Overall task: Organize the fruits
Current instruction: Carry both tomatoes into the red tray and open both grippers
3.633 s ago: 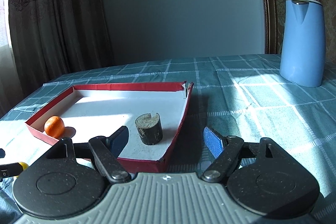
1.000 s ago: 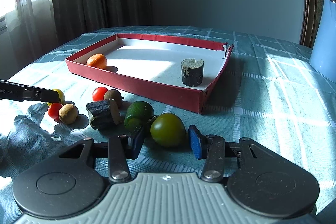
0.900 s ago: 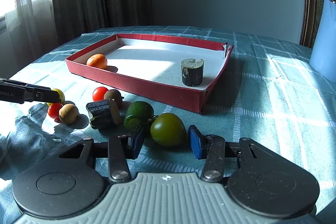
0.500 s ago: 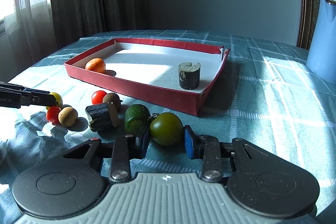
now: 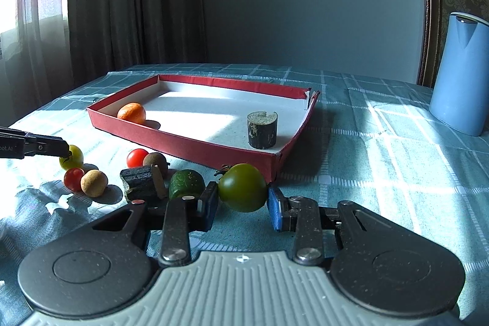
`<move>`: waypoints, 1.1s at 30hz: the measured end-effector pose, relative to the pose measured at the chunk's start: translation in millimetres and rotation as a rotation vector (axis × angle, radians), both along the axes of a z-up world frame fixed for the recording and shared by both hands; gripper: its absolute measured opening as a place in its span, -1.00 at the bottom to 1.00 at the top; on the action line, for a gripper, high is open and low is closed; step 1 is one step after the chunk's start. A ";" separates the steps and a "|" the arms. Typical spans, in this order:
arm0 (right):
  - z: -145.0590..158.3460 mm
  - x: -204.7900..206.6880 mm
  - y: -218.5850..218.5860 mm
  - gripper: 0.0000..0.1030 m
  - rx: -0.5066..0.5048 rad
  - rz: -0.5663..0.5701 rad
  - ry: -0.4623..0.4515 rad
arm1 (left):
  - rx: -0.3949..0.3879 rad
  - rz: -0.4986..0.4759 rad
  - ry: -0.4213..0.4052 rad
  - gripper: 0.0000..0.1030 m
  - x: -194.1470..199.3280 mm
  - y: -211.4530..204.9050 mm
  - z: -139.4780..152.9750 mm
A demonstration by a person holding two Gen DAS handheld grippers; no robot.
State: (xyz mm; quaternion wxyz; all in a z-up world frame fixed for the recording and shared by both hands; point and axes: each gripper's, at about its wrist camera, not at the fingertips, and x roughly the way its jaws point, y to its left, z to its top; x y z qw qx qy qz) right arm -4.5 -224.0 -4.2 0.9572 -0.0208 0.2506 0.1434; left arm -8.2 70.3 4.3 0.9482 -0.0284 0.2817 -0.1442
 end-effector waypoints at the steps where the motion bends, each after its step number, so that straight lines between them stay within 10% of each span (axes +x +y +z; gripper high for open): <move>1: -0.3 0.1 0.7 -0.35 -0.004 0.001 0.003 | 0.001 0.010 0.008 -0.47 1.3 -0.5 -1.3; 5: -0.2 -1.0 1.1 -0.35 -0.005 0.000 -0.002 | 0.039 0.036 0.031 0.22 7.2 -4.8 -5.0; 13: -0.1 -0.7 1.4 -0.35 -0.007 0.000 -0.002 | 0.007 -0.026 0.049 -0.39 10.5 -5.6 -6.4; 33: 6.5 -6.5 -1.4 -0.35 -0.001 -0.028 -0.060 | 0.052 0.042 -0.041 -0.48 5.0 -10.0 11.1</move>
